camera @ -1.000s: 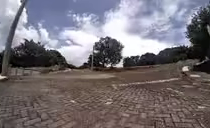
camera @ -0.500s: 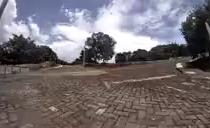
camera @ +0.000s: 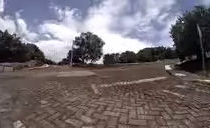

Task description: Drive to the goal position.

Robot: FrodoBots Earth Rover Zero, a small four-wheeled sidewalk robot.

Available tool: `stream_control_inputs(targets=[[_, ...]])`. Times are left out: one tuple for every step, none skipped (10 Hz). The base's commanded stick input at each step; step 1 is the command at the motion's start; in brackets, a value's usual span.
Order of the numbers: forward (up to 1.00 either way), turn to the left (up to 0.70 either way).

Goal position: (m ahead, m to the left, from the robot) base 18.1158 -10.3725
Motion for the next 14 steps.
stream_control_inputs(targets=[[1.00, -0.27], [1.00, -0.27], [1.00, -0.27], [1.00, -0.27], [1.00, -0.27], [1.00, -0.27], [1.00, -0.27], [1.00, -0.27], [1.00, -0.27], [1.00, -0.27], [1.00, -0.27], [1.00, -0.27], [1.00, -0.11], [1.00, 0.00]])
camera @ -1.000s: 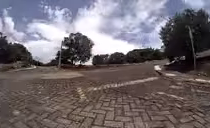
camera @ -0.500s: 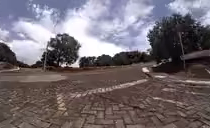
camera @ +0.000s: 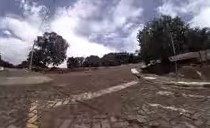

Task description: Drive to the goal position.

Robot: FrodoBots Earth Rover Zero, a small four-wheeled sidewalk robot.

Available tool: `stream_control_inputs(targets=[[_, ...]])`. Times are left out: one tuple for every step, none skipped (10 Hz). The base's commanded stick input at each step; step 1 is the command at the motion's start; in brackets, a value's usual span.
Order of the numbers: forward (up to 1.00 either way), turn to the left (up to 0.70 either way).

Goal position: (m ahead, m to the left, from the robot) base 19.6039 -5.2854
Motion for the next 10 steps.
stream_control_inputs(targets=[[1.00, 0.00], [1.00, 0.00], [1.00, 0.00], [1.00, 0.00], [1.00, 0.00], [1.00, 0.00], [1.00, 0.00], [1.00, 0.00], [1.00, 0.00], [1.00, 0.15]])
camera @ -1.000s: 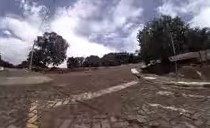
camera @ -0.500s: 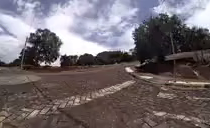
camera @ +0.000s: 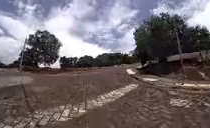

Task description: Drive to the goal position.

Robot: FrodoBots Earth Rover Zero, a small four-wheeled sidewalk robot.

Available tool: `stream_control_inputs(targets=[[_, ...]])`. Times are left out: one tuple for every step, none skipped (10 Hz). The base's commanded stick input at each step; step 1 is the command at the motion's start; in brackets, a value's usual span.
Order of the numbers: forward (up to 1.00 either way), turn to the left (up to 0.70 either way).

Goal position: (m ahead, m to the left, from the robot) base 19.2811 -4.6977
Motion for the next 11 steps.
stream_control_inputs(targets=[[1.00, 0.27], [1.00, 0.27], [1.00, 0.19], [1.00, 0.00], [1.00, 0.00], [1.00, 0.00], [1.00, 0.00], [1.00, 0.00], [1.00, 0.00], [1.00, 0.00], [1.00, 0.09]])
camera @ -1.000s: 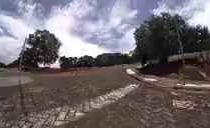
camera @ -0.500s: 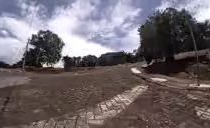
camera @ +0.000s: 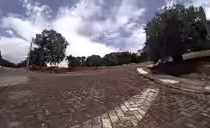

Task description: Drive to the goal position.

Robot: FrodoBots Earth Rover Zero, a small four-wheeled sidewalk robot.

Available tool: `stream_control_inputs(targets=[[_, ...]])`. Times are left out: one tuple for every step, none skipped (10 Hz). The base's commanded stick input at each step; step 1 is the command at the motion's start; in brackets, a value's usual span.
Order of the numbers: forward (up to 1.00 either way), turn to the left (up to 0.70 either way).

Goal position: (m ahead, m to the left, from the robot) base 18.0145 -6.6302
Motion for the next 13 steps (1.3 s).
stream_control_inputs(targets=[[1.00, 0.20], [1.00, 0.27], [1.00, 0.27], [1.00, 0.00], [1.00, 0.00], [1.00, 0.00], [1.00, 0.00], [1.00, 0.00], [1.00, 0.00], [1.00, 0.00], [1.00, 0.00], [1.00, 0.00], [1.00, 0.00]])
